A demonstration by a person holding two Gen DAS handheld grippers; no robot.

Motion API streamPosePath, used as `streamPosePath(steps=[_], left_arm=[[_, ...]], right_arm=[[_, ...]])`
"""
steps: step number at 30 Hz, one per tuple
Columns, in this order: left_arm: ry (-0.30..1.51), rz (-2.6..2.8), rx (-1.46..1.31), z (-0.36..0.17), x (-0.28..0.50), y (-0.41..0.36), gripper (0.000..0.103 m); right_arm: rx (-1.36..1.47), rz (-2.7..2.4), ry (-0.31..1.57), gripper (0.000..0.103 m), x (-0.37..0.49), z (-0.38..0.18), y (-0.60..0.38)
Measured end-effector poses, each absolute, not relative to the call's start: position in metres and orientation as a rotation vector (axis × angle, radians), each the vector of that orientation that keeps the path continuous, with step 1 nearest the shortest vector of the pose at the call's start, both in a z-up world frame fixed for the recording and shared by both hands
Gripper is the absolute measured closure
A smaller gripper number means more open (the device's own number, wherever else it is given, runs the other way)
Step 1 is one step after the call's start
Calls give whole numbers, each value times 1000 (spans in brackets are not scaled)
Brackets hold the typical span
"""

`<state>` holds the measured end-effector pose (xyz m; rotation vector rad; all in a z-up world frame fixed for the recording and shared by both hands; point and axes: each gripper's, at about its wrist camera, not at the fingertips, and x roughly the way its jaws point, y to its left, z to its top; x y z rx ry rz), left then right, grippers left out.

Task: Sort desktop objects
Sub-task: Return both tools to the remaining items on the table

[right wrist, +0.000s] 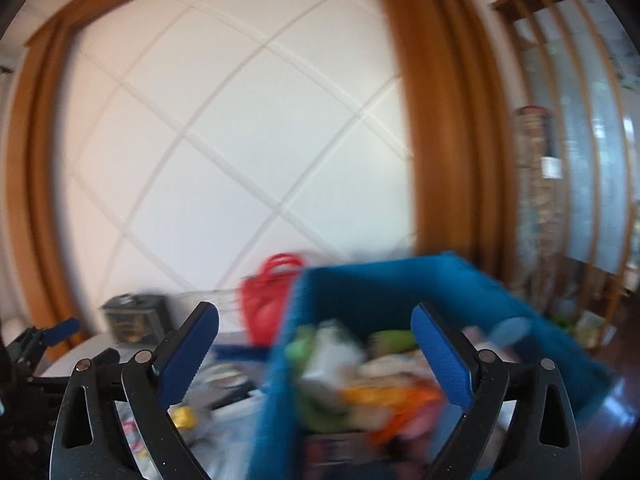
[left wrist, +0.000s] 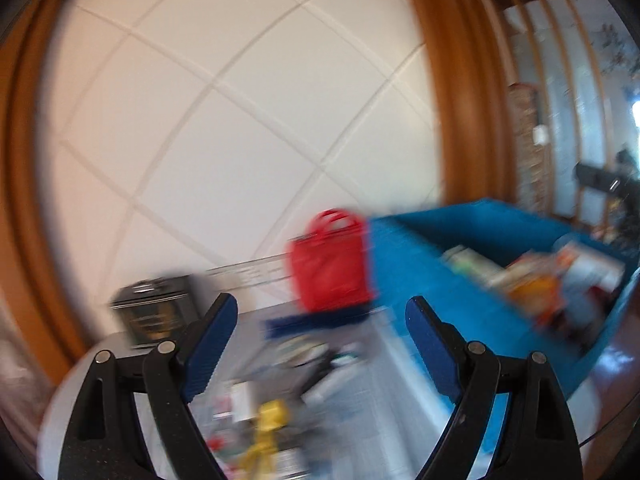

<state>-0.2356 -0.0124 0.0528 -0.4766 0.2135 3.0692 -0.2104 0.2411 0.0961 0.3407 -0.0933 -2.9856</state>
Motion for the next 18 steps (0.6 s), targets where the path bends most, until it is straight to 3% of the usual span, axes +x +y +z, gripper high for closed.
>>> streamPosePath(steps=[8,18], left_arm=[[296,3214,-631,20,-215,-159,17],[284,3142,-889,-64,-231,-225,17]], right_arm=[[454,-2725,6,4,-213,54,101],[926,-2509,79,5,-255,-71,-6]])
